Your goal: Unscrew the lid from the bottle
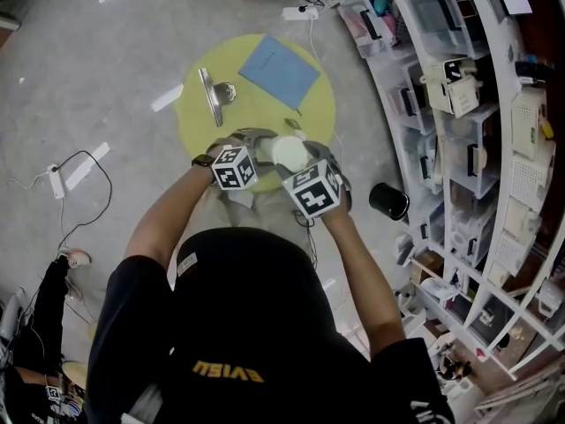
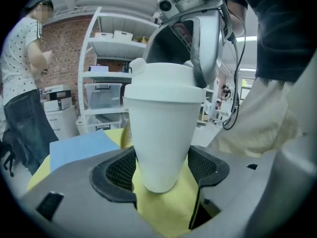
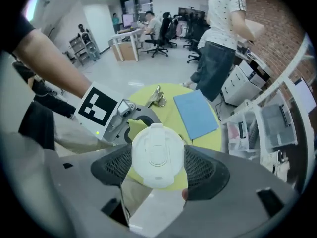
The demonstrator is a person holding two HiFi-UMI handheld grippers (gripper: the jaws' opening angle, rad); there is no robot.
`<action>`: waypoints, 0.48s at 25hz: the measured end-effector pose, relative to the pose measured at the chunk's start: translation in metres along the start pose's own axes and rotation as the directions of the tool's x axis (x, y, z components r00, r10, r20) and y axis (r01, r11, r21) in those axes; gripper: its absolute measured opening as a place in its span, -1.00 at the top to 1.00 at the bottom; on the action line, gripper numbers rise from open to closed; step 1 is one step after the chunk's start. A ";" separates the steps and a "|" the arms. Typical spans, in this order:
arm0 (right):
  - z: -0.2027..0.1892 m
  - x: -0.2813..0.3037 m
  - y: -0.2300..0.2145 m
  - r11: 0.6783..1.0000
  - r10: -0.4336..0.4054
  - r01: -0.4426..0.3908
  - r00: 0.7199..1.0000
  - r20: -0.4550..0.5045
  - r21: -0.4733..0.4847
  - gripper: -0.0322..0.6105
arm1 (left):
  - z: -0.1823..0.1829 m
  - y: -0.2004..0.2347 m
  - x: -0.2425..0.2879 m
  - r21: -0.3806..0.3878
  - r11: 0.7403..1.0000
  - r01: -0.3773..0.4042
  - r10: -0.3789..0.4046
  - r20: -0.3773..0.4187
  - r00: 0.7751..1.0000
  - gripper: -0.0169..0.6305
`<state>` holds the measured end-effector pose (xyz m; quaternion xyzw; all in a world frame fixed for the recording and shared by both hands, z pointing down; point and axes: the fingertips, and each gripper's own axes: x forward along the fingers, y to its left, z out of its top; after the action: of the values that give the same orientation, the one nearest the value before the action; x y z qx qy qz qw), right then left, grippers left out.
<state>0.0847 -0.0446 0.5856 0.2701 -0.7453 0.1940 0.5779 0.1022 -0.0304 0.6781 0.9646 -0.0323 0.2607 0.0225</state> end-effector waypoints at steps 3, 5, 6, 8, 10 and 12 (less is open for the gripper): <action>0.000 0.001 0.002 0.995 0.026 -0.030 0.999 -0.040 -0.100 -0.12 | 0.000 0.000 0.001 -0.005 1.000 0.001 -0.001 0.000 1.000 -0.11; 0.000 0.002 0.004 0.985 0.039 -0.048 0.998 -0.056 -0.163 -0.12 | 0.000 0.000 0.001 -0.007 1.000 0.002 -0.002 -0.001 1.000 -0.10; -0.001 0.002 0.004 0.979 0.043 -0.055 0.997 -0.065 -0.196 -0.12 | 0.000 0.000 0.001 -0.006 1.000 0.003 -0.003 -0.002 1.000 -0.10; -0.002 0.003 0.005 0.964 0.048 -0.068 0.995 -0.084 -0.258 -0.12 | 0.000 0.000 0.001 -0.003 1.000 0.006 -0.006 -0.005 1.000 -0.10; -0.003 0.003 0.007 0.945 0.057 -0.085 0.994 -0.097 -0.315 -0.12 | -0.001 0.000 0.001 -0.002 1.000 0.009 -0.009 -0.009 1.000 -0.10; -0.003 0.003 0.009 0.922 0.068 -0.104 0.992 -0.108 -0.374 -0.12 | 0.000 0.000 0.001 0.000 1.000 0.011 -0.011 -0.012 1.000 -0.10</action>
<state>0.0814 -0.0362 0.5894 0.1111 -0.7523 0.0841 0.6439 0.1028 -0.0301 0.6788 0.9632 -0.0268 0.2662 0.0243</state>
